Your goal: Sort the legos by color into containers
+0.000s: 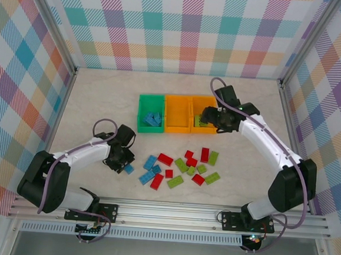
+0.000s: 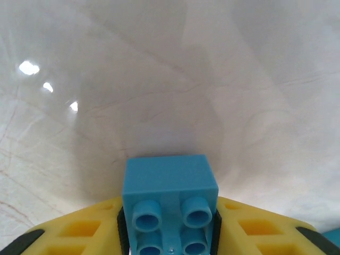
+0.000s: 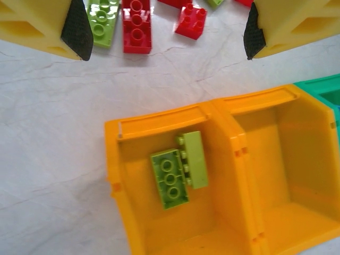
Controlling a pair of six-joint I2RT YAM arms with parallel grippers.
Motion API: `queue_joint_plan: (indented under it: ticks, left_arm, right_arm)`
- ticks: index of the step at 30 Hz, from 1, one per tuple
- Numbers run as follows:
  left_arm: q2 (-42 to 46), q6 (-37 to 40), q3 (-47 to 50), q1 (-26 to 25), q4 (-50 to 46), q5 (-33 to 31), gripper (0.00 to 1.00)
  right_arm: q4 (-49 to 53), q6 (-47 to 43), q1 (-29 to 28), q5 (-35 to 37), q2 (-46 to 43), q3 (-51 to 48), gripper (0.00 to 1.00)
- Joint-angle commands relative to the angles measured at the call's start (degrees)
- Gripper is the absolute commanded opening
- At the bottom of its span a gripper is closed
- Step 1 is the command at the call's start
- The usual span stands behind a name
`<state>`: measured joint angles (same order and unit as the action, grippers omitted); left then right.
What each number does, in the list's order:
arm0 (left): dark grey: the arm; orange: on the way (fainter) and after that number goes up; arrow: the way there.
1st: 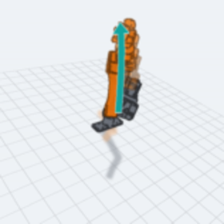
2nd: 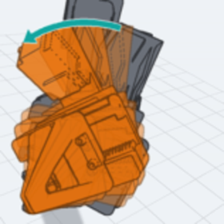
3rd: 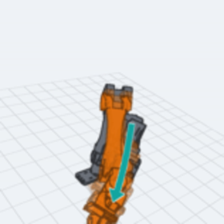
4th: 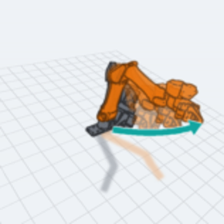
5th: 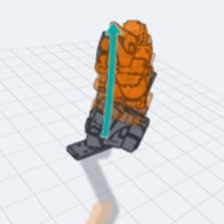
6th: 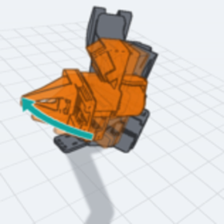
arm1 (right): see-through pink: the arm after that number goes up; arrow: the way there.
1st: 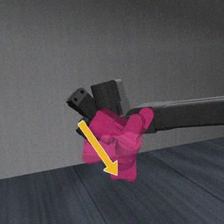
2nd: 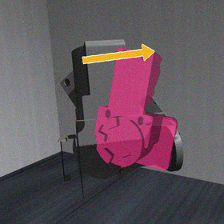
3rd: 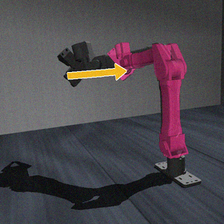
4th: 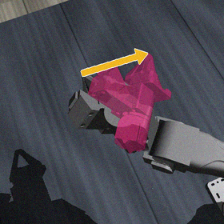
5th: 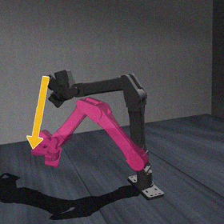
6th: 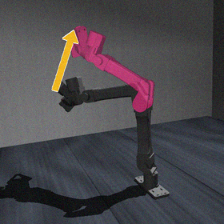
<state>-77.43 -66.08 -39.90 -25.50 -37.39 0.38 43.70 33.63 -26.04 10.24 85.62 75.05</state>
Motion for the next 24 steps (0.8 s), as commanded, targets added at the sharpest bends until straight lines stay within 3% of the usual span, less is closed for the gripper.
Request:
queue_joint_plan:
  ticks: [1, 8, 12, 14, 17, 20, 22, 24]
  left_arm:
    - [2.08, 3.30, -6.38, -0.34, 0.81, -5.27, 0.41]
    - [-5.34, 16.07, -26.01, -0.34, 0.17, -12.20, 0.41]
    - [-15.53, 23.99, -38.06, 0.40, -0.65, -11.64, 0.40]
    - [-20.52, 25.50, -44.05, 1.40, -4.01, -8.34, 0.32]
    - [-21.86, 26.40, -43.58, 1.46, -3.52, -5.42, 0.33]
    - [-18.91, 24.03, -38.50, 1.88, -3.17, -7.66, 0.35]
    - [-15.54, 21.18, -34.59, 3.25, -2.12, -8.57, 0.45]
    - [-12.36, 19.48, -31.13, 5.01, -2.04, -8.68, 0.69]
  right_arm:
    - [-0.28, 0.08, 0.64, 1.37, -2.69, -4.01, 0.76]
    - [0.81, 3.78, 0.55, 1.92, -5.77, -12.53, 0.74]
    - [-0.18, 3.59, 0.51, 1.19, -6.91, -14.75, 0.74]
    - [1.45, 3.21, 0.46, 1.35, -6.44, -14.33, 0.74]
    - [3.05, 2.84, 0.42, 2.86, -7.12, -15.05, 0.75]
    - [2.99, 2.51, 0.47, 3.38, -8.92, -17.03, 0.75]
    - [2.88, 2.35, 0.46, 3.16, -9.49, -17.96, 0.75]
    - [2.48, 2.21, 0.47, 2.70, -9.31, -18.52, 0.76]
